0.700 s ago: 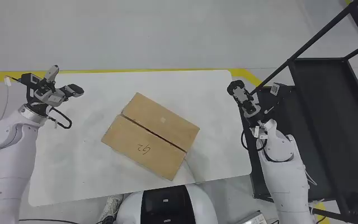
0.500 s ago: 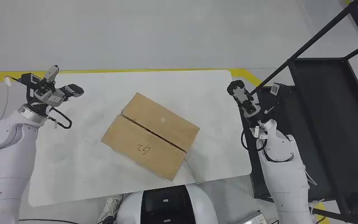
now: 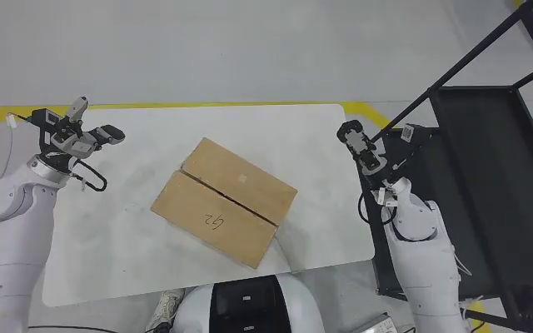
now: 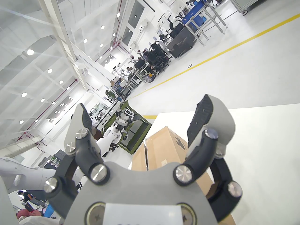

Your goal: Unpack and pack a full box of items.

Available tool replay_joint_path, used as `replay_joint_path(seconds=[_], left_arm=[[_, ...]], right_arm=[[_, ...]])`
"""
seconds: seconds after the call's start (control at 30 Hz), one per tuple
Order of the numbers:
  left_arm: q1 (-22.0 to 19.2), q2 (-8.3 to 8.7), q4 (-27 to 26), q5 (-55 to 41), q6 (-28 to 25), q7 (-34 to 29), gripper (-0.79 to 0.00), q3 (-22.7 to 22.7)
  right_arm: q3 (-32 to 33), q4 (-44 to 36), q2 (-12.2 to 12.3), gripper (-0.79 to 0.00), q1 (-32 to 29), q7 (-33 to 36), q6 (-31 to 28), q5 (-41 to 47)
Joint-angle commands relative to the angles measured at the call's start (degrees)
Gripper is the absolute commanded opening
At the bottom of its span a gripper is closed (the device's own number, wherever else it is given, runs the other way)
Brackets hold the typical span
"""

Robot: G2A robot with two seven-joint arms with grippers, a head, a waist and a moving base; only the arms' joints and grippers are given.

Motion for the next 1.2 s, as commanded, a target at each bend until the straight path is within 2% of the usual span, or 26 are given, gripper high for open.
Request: replay_joint_path(seconds=[0.0,0.17,0.37,0.5,0.63,0.87,0.97,1.17], left_arm=[[-0.3,-0.05,-0.5,2.2,1.0,-0.8,0.0,0.9],[-4.6,-0.1,4.0,6.8,-0.1,-10.2,0.0,3.4],[-11.7,-0.68,13.4,10.6,-5.6,-23.3,0.0,7.3],[-16.2,-1.5,19.0,11.9,-6.9,-30.3,0.0,10.6],[-18.7,-2.51,22.0,11.7,-7.8,-29.5,0.0,13.2],[-18.8,-2.6,22.3,11.4,-8.1,-29.2,0.0,13.2],[-18.6,-2.61,22.2,11.4,-8.0,-28.7,0.0,13.2],[-13.2,-1.55,15.1,15.2,-8.8,-22.0,0.0,11.3]], right_arm=[[-1.2,-0.5,0.2,0.0,-0.7,3.7,1.5,0.2],[-5.1,-2.2,0.6,0.0,-3.1,10.9,4.5,-1.0],[-6.2,-3.8,1.2,0.0,-6.9,17.1,10.4,5.8],[-6.2,-5.1,1.8,0.0,-9.5,23.5,13.0,7.2],[-6.2,-5.4,2.1,0.0,-10.6,25.6,13.9,8.1],[-6.2,-5.2,2.1,0.0,-10.6,25.3,14.2,7.9],[-7.4,-4.0,2.1,0.0,-10.0,22.7,17.9,6.4],[-8.4,-2.0,2.2,0.0,-9.1,17.5,22.3,4.9]])
